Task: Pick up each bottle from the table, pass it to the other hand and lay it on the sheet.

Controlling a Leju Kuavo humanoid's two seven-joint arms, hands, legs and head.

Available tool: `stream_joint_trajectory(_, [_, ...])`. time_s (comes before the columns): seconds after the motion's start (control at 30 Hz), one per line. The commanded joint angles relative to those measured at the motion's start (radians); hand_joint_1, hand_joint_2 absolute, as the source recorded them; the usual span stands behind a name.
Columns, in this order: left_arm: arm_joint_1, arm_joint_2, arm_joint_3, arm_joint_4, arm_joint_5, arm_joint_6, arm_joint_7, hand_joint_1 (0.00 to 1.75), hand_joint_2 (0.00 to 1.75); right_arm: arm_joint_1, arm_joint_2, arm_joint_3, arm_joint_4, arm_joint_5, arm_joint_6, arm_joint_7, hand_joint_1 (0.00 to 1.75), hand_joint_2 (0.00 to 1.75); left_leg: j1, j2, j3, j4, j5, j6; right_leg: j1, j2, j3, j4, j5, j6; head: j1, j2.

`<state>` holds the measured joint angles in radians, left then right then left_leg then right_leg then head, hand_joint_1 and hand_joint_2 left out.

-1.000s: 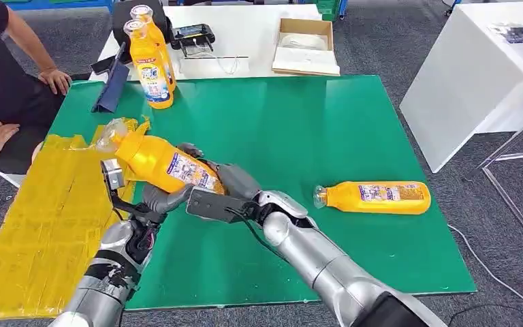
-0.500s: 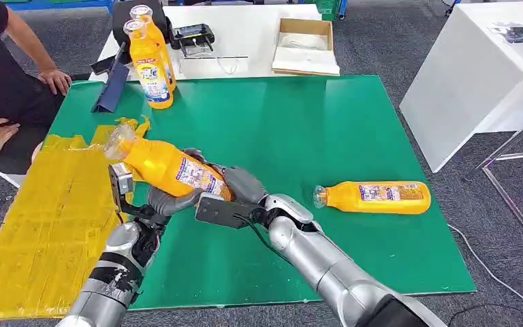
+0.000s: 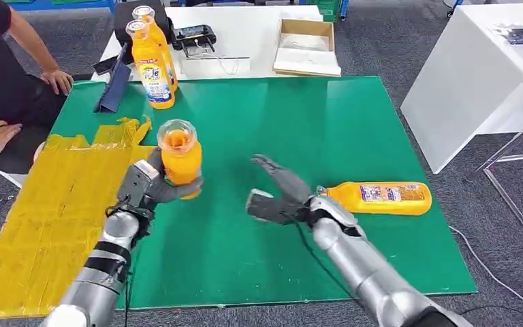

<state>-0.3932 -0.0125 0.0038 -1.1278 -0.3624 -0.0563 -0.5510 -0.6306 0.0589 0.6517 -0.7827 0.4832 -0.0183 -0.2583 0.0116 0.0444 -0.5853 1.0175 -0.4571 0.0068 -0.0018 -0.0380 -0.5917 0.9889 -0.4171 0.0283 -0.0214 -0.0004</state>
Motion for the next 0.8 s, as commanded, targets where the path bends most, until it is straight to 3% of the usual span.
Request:
stream_joint_trajectory(0.03, [-0.210,0.133,-0.056,0.392,-0.481,0.372,0.125,1.75,1.75,0.100,-0.241,-0.204,-0.294,0.012,0.051,-0.031,0.00,1.75,0.000,-0.008,0.001,-0.001,0.001,0.000,-0.001,-0.002,0.002,0.001,-0.001,0.000,-0.001,0.000])
stream_joint_trajectory(0.07, [-0.206,0.140,-0.099,0.411,-0.663,0.528,0.232,1.75,1.75,0.109,-0.277,-0.224,-0.324,0.006,0.058,-0.041,0.00,1.75,0.000,-0.006,0.000,-0.001,0.001,0.000,0.000,-0.003,0.001,0.000,0.000,0.001,-0.001,0.000])
stream_joint_trajectory(0.1, [-0.203,0.136,-0.096,0.413,-0.670,0.531,0.231,1.75,1.75,0.110,-0.291,-0.232,-0.331,-0.001,0.071,-0.046,0.00,1.75,-0.001,-0.010,0.002,-0.001,0.001,0.000,-0.002,-0.004,0.003,0.001,-0.001,0.001,-0.002,0.000])
stream_joint_trajectory(0.23, [-0.198,0.131,-0.093,0.412,-0.675,0.535,0.231,1.75,1.75,0.114,-0.293,-0.238,-0.339,-0.004,0.075,-0.048,0.00,1.75,-0.001,-0.005,0.001,0.000,0.000,0.000,-0.002,-0.001,0.001,0.001,-0.001,0.001,-0.001,0.000])
stream_joint_trajectory(0.27, [-0.208,0.147,-0.117,0.436,-0.809,0.548,0.339,1.75,1.75,0.128,-0.300,-0.260,-0.362,-0.030,0.085,-0.059,0.00,1.75,-0.001,-0.003,0.000,0.000,0.000,0.000,-0.001,0.000,0.000,0.000,0.000,0.001,-0.001,0.000])
stream_joint_trajectory(0.37, [-0.228,0.172,-0.123,0.545,-0.941,0.564,0.409,1.75,1.75,0.150,-0.390,-0.289,-0.426,-0.083,0.155,-0.072,0.00,1.75,-0.001,-0.006,0.001,0.000,0.000,0.000,-0.001,0.000,0.002,0.001,-0.001,0.001,-0.001,0.000])
stream_joint_trajectory(0.5, [-0.241,0.187,-0.108,0.660,-0.983,0.560,0.388,1.75,1.75,0.183,-0.504,-0.281,-0.458,-0.101,0.249,-0.053,0.00,1.75,-0.002,-0.009,0.001,-0.001,0.001,0.000,-0.003,-0.002,0.002,0.000,-0.001,0.001,-0.001,0.000])
stream_joint_trajectory(0.6, [-0.264,0.182,-0.136,0.720,-1.023,0.448,0.375,1.73,1.75,0.200,-0.556,-0.278,-0.454,-0.148,0.300,-0.046,0.00,1.75,-0.001,-0.005,-0.001,0.000,0.000,0.000,-0.002,-0.001,0.000,0.000,0.000,0.001,-0.002,0.000])
stream_joint_trajectory(0.63, [-0.268,0.184,-0.155,0.730,-1.048,0.433,0.388,0.00,1.75,0.190,-0.559,-0.268,-0.443,-0.152,0.312,-0.044,0.00,1.75,-0.001,-0.008,0.001,0.000,0.000,0.001,-0.002,-0.002,0.003,0.000,-0.001,0.001,-0.001,0.000])
stream_joint_trajectory(0.8, [-0.282,0.162,-0.169,0.771,-1.068,0.389,0.434,0.00,1.75,0.141,-0.535,-0.220,-0.376,-0.141,0.320,-0.034,0.00,1.75,-0.002,-0.004,0.001,-0.001,0.000,0.000,-0.003,0.001,0.002,0.000,0.000,0.001,-0.001,0.000])
